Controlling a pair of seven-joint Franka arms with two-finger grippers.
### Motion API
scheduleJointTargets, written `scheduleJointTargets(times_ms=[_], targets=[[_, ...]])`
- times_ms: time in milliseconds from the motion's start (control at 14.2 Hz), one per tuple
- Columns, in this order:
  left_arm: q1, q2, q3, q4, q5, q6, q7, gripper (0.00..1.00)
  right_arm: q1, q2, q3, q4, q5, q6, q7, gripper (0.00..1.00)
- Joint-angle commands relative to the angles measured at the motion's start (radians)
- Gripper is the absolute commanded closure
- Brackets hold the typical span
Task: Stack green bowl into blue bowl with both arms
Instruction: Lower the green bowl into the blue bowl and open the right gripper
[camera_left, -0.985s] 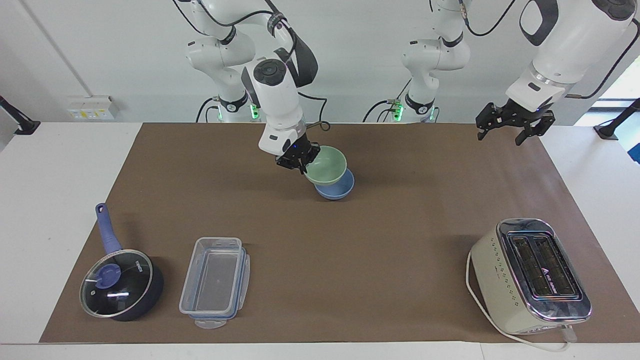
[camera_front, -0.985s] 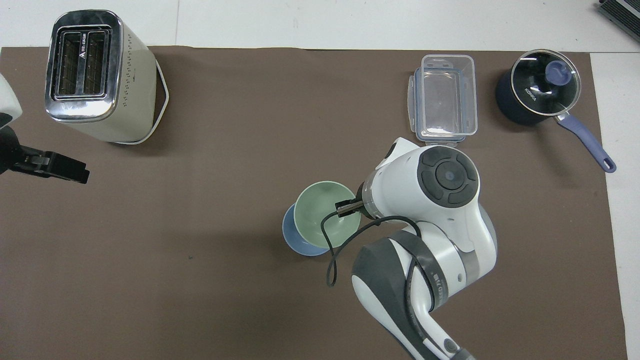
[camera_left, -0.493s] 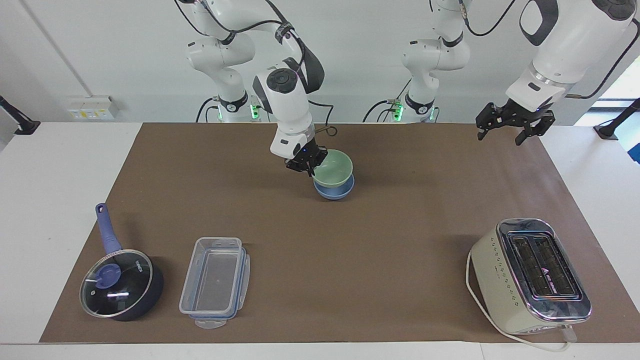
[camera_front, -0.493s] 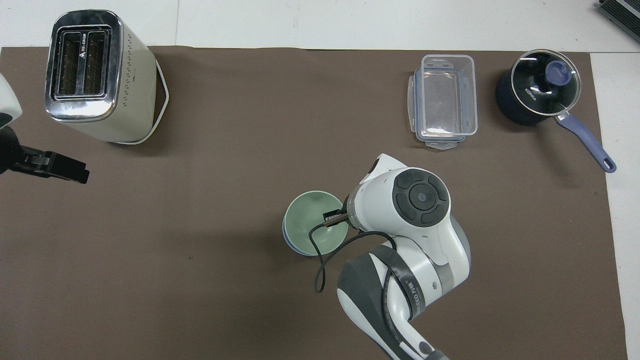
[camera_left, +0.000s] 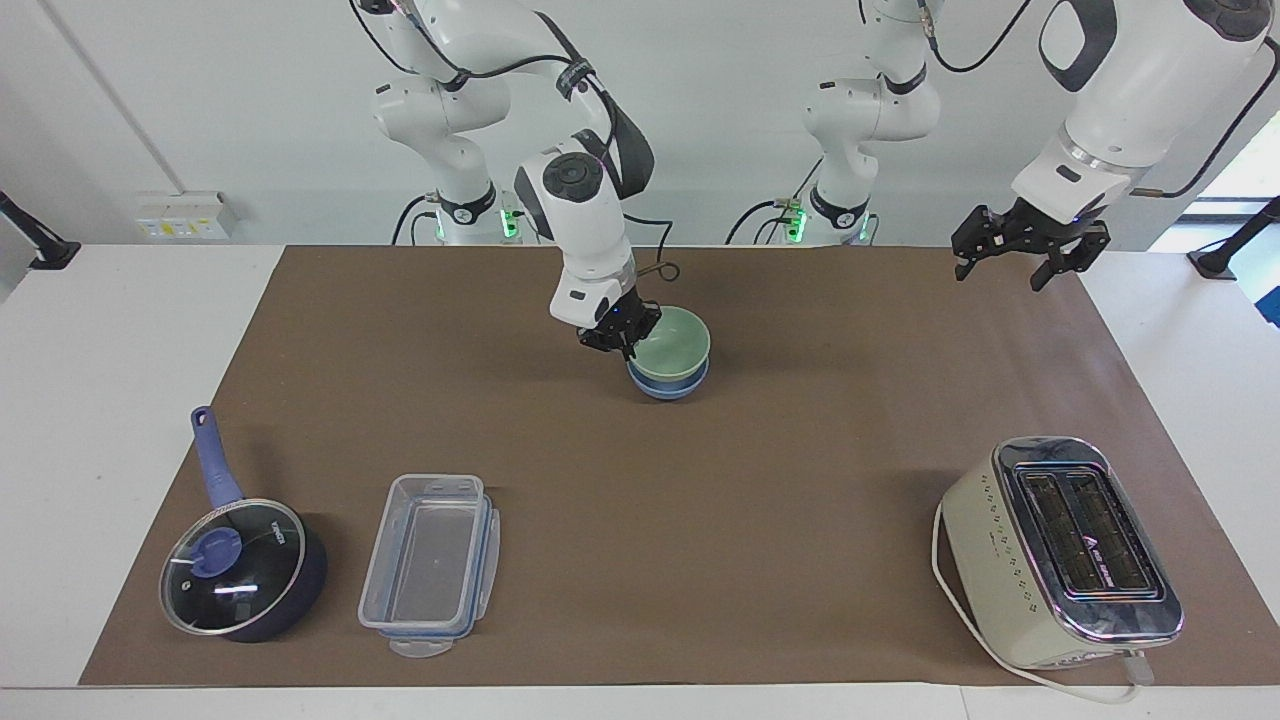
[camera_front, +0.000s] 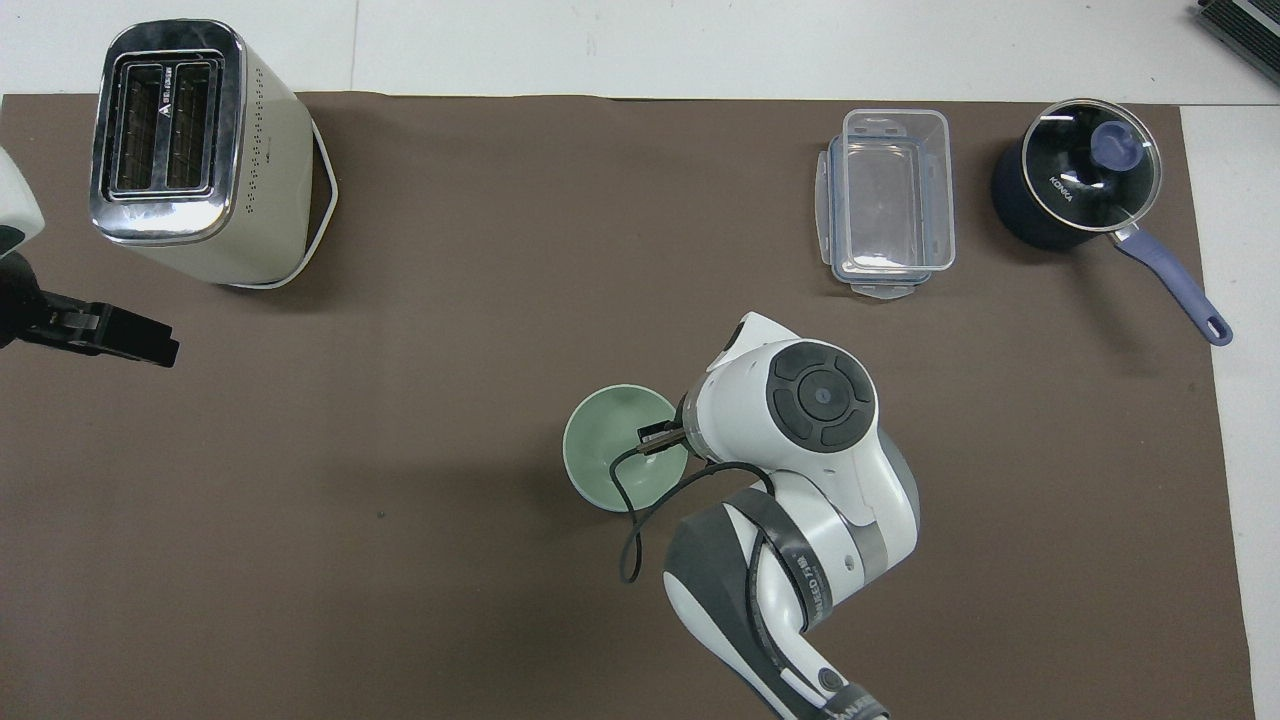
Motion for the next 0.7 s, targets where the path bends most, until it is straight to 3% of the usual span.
scheduleJointTargets(times_ms=[0, 633], targets=[[0.009, -0.026, -0.004, -0.029, 0.007, 0.003, 0.006, 0.0, 0.009, 0.024, -0.002, -0.007, 0.014, 0.054, 0.003, 1.0], [0.009, -0.026, -0.004, -0.029, 0.007, 0.003, 0.006, 0.0, 0.017, 0.048, -0.002, -0.01, 0.013, 0.075, 0.001, 1.0]])
